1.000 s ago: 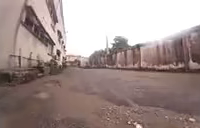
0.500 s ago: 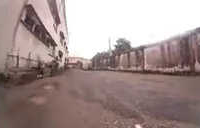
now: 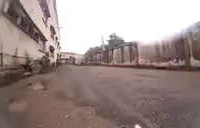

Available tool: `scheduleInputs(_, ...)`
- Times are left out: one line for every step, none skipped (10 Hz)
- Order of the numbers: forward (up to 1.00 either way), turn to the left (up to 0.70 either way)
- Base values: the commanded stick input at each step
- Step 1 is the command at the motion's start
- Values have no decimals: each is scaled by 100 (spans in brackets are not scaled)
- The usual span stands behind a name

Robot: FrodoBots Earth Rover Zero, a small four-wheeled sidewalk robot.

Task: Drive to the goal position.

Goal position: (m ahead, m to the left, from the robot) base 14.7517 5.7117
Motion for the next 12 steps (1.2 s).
scheduleInputs(70,-17)
scheduleInputs(70,-17)
scheduleInputs(70,-17)
scheduleInputs(70,-17)
scheduleInputs(70,-8)
scheduleInputs(70,4)
scheduleInputs(70,16)
scheduleInputs(70,18)
scheduleInputs(70,18)
scheduleInputs(70,18)
scheduleInputs(70,18)
scheduleInputs(70,18)
